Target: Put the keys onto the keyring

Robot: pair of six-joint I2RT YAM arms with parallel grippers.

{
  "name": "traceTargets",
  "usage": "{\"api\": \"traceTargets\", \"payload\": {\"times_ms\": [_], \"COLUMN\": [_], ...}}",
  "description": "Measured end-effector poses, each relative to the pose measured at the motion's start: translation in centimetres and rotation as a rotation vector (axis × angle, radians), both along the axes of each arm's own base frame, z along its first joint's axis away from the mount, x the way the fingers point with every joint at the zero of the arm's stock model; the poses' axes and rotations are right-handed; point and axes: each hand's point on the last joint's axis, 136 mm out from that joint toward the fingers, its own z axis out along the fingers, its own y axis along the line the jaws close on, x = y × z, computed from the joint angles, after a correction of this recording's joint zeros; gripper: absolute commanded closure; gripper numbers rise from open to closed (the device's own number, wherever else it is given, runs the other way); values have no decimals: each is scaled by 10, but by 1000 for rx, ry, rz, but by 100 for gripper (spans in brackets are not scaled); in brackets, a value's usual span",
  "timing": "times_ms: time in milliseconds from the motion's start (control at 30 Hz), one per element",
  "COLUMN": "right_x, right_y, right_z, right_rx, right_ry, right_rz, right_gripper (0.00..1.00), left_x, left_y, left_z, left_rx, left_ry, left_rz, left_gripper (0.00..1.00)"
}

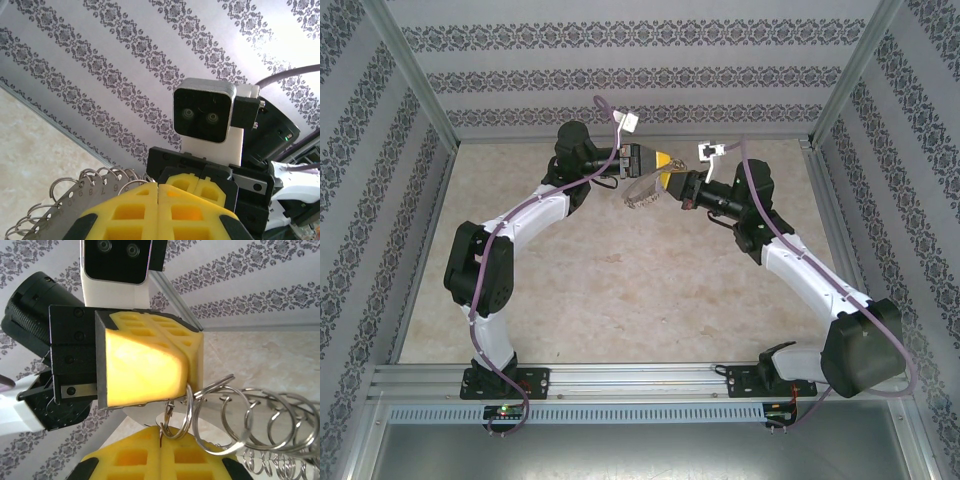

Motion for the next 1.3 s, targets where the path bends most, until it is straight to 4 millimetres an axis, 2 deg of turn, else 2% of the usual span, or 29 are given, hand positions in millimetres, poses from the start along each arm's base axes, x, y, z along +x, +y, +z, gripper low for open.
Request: {"api": "traceTargets", "payload": {"times_ms": [333,633,667,767,833,1000,1100,1200,1300], "right_x": [10,14,14,13,6,-14,-22,-26,-22], "right_y": [0,5,4,-4,-10,-36,-57,-71,-73], "right_z": [10,13,13,12,15,30,50,63,62], "right_rx": [81,115,116,117,126,138,153,163,169], "right_ry": [23,48,50,58,63,35,-24,-66,-61], "right_rz": [-98,-71,-64,-51,-37,-44,-85,-118,-127], "right_gripper": [100,100,94,72,65,61,61,61,61], "left_x": [8,14,14,12,9,1,0,2,4], "left_y": [2,6,6,4,-1,-9,-10,-11,-12], "left_z": [9,9,10,10,8,5,1,-5,-9], "left_rx": [-37,-48,-49,-49,-47,-43,-36,-30,-27], "left_ry": [-14,-1,0,0,6,12,19,30,36], "left_rz": [57,87,86,79,68,35,21,17,17], "left_gripper": [100,100,100,100,100,100,100,100,100]}}
